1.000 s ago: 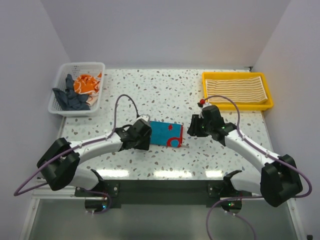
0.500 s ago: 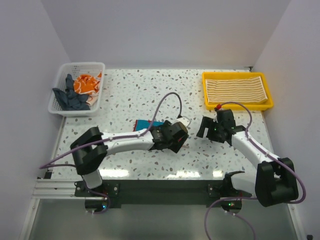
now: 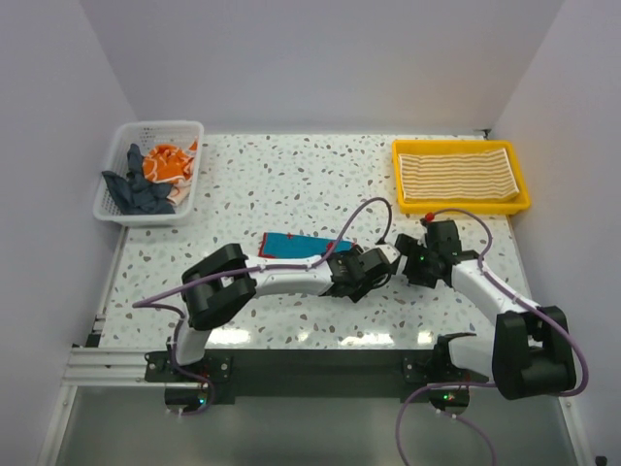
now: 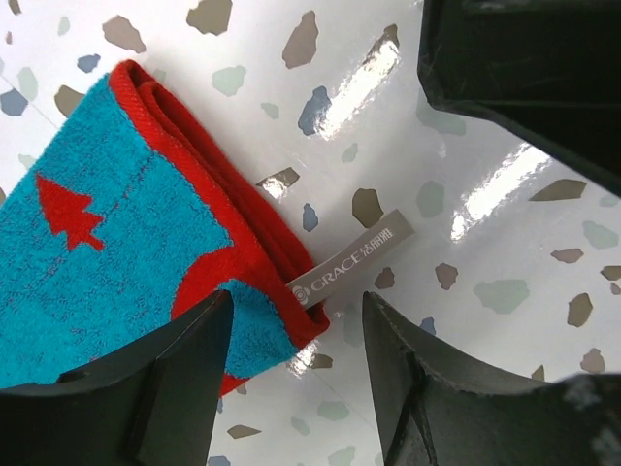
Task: Fold and stack the towels
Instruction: Neatly place the folded towel into the bin
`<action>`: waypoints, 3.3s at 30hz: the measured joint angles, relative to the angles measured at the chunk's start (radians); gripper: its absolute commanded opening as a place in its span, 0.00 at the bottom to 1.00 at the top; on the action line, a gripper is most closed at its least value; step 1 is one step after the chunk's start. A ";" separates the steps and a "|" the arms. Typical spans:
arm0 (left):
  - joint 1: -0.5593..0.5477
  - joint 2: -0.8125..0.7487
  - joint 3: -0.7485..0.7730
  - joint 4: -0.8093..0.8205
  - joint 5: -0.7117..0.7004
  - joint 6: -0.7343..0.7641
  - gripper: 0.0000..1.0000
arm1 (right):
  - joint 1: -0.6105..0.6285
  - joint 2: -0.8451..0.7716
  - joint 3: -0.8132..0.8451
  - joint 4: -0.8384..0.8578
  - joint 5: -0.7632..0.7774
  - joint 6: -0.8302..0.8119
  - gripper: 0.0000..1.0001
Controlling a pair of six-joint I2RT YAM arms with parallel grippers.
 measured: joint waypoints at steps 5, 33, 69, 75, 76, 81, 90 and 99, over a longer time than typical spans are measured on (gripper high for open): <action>0.000 0.038 0.008 -0.001 -0.013 0.001 0.59 | 0.000 -0.002 -0.003 0.007 -0.006 0.005 0.89; 0.053 -0.027 -0.097 0.077 0.020 -0.066 0.00 | 0.025 0.021 -0.086 0.298 -0.157 0.312 0.99; 0.080 -0.130 -0.119 0.051 0.092 -0.086 0.56 | 0.201 0.254 -0.014 0.578 -0.012 0.572 0.98; 0.067 -0.126 -0.119 0.051 0.098 -0.079 0.60 | 0.144 0.223 -0.001 0.498 0.026 0.486 0.98; 0.064 -0.122 -0.119 0.050 0.098 -0.077 0.60 | 0.134 0.219 -0.001 0.493 0.027 0.476 0.98; 0.057 -0.091 -0.118 0.032 0.098 -0.074 0.63 | 0.104 0.197 -0.015 0.484 0.035 0.433 0.98; 0.057 -0.043 -0.100 0.007 0.096 -0.068 0.58 | 0.101 0.177 -0.028 0.480 0.048 0.397 0.98; 0.054 -0.016 -0.074 0.008 0.062 -0.061 0.29 | 0.097 0.174 -0.033 0.486 0.038 0.392 0.98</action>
